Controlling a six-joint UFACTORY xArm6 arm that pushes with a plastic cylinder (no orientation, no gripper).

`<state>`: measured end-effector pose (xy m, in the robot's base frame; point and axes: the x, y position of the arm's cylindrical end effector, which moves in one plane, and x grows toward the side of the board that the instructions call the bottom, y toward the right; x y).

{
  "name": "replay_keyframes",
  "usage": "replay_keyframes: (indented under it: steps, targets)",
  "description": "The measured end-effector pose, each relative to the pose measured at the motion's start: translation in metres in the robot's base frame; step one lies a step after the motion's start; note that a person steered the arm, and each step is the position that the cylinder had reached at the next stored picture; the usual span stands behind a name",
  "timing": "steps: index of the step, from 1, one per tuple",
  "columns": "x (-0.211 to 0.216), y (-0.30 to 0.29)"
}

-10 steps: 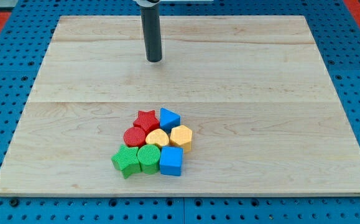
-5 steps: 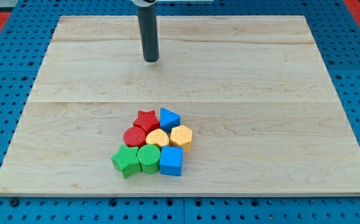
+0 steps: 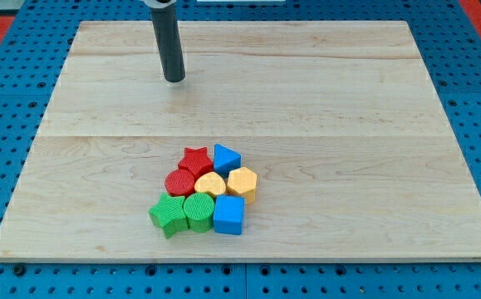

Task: Point your arm at the top left of the red star

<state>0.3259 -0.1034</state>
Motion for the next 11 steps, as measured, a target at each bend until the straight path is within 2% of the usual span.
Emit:
replay_keyframes:
  steps: [11]
  targets:
    - [0.000,-0.020]
